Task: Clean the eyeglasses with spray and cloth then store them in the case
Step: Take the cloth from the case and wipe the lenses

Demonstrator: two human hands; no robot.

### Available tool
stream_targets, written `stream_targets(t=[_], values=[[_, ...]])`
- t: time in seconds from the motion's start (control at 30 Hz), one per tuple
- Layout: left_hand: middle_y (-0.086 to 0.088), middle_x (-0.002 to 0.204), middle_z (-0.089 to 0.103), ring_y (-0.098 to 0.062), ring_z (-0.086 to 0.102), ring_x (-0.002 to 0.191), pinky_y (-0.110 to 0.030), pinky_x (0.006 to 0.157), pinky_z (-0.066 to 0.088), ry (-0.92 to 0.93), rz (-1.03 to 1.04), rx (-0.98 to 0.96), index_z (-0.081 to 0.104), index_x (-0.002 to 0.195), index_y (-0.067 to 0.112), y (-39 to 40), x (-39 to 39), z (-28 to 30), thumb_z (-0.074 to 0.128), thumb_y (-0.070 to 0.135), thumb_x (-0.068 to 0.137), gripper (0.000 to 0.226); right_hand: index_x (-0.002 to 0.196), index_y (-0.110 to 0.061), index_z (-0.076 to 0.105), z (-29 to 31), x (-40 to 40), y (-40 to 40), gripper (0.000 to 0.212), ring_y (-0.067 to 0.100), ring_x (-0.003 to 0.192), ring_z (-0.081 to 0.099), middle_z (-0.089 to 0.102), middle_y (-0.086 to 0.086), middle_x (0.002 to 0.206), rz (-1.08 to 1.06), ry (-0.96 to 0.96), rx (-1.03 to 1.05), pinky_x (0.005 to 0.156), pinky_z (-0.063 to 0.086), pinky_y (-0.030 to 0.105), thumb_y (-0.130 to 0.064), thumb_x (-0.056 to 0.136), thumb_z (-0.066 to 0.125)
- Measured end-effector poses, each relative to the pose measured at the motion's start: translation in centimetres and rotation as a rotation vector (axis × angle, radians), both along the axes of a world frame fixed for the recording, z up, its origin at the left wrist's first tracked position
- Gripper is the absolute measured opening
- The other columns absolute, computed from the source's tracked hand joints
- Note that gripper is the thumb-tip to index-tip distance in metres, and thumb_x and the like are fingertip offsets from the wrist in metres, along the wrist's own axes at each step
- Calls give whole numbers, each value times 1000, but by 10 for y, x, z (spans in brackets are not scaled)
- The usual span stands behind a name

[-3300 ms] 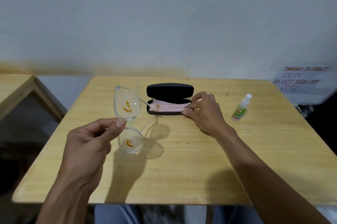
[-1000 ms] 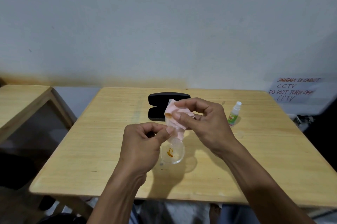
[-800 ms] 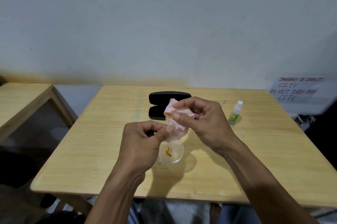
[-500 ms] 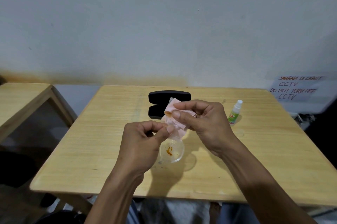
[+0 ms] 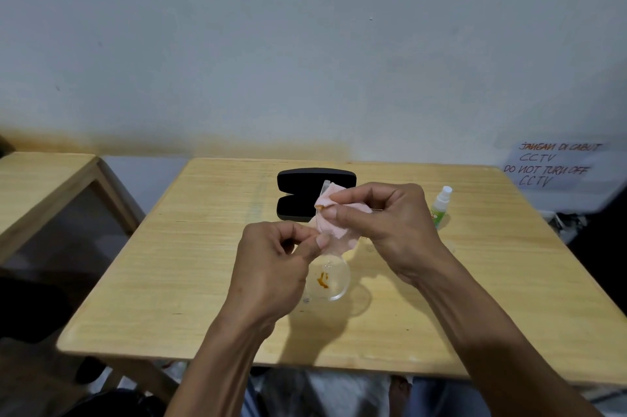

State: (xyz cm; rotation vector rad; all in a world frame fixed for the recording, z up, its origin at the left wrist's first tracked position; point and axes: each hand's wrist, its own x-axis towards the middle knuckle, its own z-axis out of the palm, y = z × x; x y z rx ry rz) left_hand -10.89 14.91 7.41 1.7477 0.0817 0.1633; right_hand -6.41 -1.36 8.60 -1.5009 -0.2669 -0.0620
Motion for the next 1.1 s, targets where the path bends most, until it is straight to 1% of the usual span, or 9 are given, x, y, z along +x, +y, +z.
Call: stream_targets(t=[0.07, 0.17, 0.27, 0.4, 0.53, 0.63, 0.83, 1.0, 1.1], values=[[-7, 71, 77, -18, 65, 68, -31, 65, 53, 0, 4, 6, 77, 67, 15, -1, 0, 2, 77, 17, 82, 16, 82, -11, 82, 1, 0, 1, 11, 12, 79, 74, 81, 3, 83, -4, -24, -6, 68, 56, 24, -4, 75, 85], [-4, 70, 77, -25, 72, 73, -34, 73, 56, 5, 4, -3, 77, 69, 13, 1, 1, 3, 76, 15, 83, 14, 91, -16, 82, 2, -3, -1, 9, 13, 84, 75, 81, -2, 91, 44, -71, -146, 72, 60, 30, -10, 84, 79], [-7, 72, 77, -32, 71, 80, -29, 65, 56, 0, -8, -5, 77, 69, 13, 3, 0, 4, 76, 14, 84, 14, 95, -20, 82, 6, -4, -7, 13, 10, 84, 75, 81, -5, 92, 74, -89, -201, 78, 60, 36, -12, 88, 76], [-10, 71, 76, -36, 69, 79, -34, 65, 56, -22, 3, 16, 77, 68, 13, 0, 0, 7, 77, 16, 83, 16, 98, -14, 81, 5, -2, -3, 15, 26, 95, 77, 81, 0, 97, 30, -82, -126, 85, 62, 44, -11, 84, 80], [-10, 72, 77, -36, 71, 79, -42, 65, 59, -21, 17, -26, 77, 68, 13, 0, 1, 8, 76, 15, 84, 16, 96, -12, 81, 6, -2, -6, 19, 15, 85, 77, 81, 1, 93, 67, -64, -186, 79, 62, 34, -6, 78, 84], [-14, 72, 76, -41, 70, 79, -48, 62, 59, -9, 8, -22, 76, 67, 12, -1, -1, 6, 77, 14, 83, 16, 89, -12, 82, 13, 0, -14, 17, 16, 82, 77, 81, 3, 86, 67, -46, -215, 79, 61, 35, -11, 73, 87], [-14, 72, 76, -44, 69, 80, -54, 77, 57, -52, 30, -4, 77, 68, 14, -6, 6, 6, 77, 15, 83, 15, 87, -7, 80, 12, 1, 1, 14, 13, 74, 75, 81, 5, 85, -5, -48, -116, 67, 59, 27, -10, 75, 87], [-6, 70, 77, -33, 73, 76, -51, 79, 58, -48, 30, -19, 77, 67, 12, -3, 4, 4, 76, 12, 84, 16, 85, -12, 82, 16, 3, -10, 18, 19, 81, 75, 80, 7, 86, 74, -6, -262, 81, 60, 43, -10, 69, 91], [-11, 68, 75, -42, 68, 75, -53, 68, 58, -47, 8, 24, 76, 67, 14, -3, 3, 1, 77, 15, 83, 16, 82, -12, 82, 20, 4, -22, 17, 24, 79, 76, 80, 7, 82, 99, 4, -302, 79, 60, 44, -11, 67, 91]])
